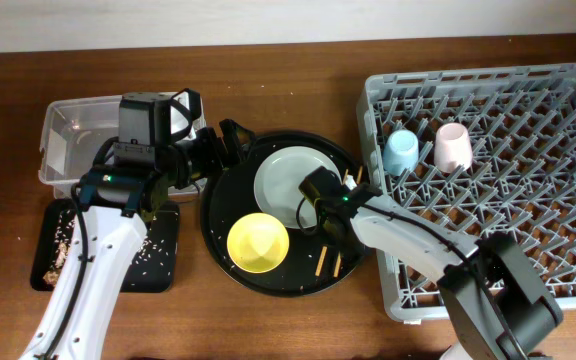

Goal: Sort waste into correct bins and load items into the dishwasher rack
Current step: 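Reach the right gripper to the round tray and grasp a chopstick, then carry the chopstick to the rack and drop it in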

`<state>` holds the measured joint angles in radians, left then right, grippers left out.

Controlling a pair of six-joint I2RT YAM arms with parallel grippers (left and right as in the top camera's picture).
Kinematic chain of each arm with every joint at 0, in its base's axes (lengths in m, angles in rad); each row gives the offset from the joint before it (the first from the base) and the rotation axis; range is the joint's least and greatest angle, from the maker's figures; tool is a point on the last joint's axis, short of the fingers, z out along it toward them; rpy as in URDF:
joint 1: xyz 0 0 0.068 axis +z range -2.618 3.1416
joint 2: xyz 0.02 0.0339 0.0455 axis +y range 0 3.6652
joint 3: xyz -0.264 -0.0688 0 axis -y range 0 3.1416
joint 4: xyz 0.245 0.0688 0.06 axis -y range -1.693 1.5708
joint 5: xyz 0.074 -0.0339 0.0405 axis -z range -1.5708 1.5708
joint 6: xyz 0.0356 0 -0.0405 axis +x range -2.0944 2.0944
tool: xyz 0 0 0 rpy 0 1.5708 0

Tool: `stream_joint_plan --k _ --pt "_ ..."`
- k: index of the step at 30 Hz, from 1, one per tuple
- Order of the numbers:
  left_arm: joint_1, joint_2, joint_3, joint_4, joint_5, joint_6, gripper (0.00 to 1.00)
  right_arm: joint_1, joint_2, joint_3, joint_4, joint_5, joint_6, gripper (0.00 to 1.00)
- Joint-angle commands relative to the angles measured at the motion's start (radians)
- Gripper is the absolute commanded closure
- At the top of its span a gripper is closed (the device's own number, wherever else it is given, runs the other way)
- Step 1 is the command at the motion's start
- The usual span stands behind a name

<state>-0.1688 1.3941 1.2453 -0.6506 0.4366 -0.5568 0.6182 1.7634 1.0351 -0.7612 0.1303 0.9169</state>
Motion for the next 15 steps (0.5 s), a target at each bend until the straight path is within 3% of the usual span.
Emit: stream_joint_plan --k 1,7,12,15 --pt "0.002 -0.003 0.001 0.002 0.000 0.013 0.01 0.003 -0.064 0.148 -0.125 0.006 -0.128 0.96" --pt "0.002 -0.003 0.001 0.002 0.000 0.013 0.01 -0.055 -0.191 0.401 -0.436 0.041 -0.434 0.96" --pt "0.002 -0.003 0.001 0.001 0.000 0.013 0.01 -0.357 -0.238 0.443 -0.566 0.110 -0.686 0.96" --pt "0.002 -0.003 0.001 0.001 0.000 0.013 0.01 -0.558 -0.236 0.443 -0.535 0.111 -0.846 0.96"
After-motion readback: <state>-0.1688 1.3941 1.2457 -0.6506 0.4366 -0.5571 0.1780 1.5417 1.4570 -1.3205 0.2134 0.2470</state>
